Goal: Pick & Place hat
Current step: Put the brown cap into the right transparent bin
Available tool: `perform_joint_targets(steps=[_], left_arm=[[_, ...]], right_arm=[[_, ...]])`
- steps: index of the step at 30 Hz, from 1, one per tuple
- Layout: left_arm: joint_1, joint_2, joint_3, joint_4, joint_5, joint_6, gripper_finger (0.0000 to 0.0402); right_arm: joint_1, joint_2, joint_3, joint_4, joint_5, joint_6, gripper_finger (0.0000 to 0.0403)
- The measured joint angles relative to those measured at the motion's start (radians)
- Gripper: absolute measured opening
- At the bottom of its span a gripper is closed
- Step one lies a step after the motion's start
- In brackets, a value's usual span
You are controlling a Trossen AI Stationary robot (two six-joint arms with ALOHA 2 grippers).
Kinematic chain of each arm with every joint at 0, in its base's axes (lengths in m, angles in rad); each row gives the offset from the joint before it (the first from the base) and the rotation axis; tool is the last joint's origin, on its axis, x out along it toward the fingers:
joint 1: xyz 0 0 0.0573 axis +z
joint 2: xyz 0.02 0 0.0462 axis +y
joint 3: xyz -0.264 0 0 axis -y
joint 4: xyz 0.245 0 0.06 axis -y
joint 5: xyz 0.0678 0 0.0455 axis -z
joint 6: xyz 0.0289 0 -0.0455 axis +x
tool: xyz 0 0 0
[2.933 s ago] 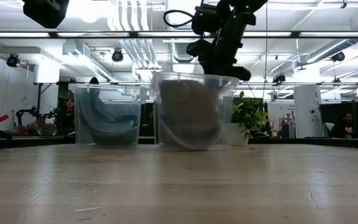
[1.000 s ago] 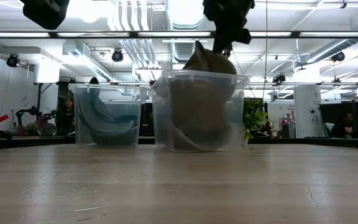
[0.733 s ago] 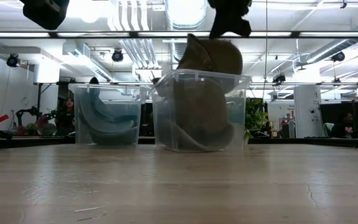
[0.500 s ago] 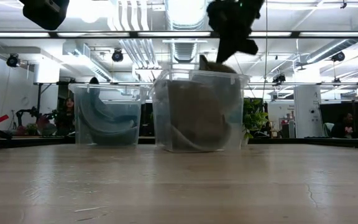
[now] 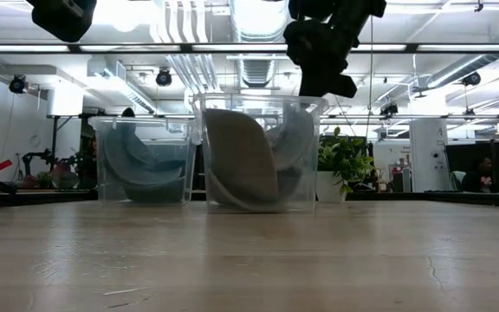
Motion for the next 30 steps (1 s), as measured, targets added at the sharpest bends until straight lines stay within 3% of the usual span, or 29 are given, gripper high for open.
perform_joint_targets(steps=[4, 14, 18, 25, 30], left_arm=[[0.0, 0.0, 0.0, 0.0, 0.0, 0.0, 0.0188], [0.0, 0.0, 0.0, 0.0, 0.0, 0.0, 0.0188], [0.0, 0.0, 0.0, 0.001, 0.0, 0.0, 0.0188], [0.0, 0.0, 0.0, 0.001, 0.0, 0.0, 0.0188], [0.0, 0.0, 0.0, 0.001, 0.0, 0.0, 0.0188]], right_arm=[[-0.001, 0.0, 0.007, -0.001, 0.0, -0.008, 0.0067], [-0.001, -0.016, 0.033, -0.045, 0.008, -0.009, 0.0249], [-0.001, -0.01, 0.057, -0.108, 0.082, -0.001, 0.0294], [-0.005, -0.008, 0.074, -0.238, 0.125, 0.001, 0.0312], [-0.005, -0.012, 0.074, -0.29, 0.13, -0.004, 0.025]])
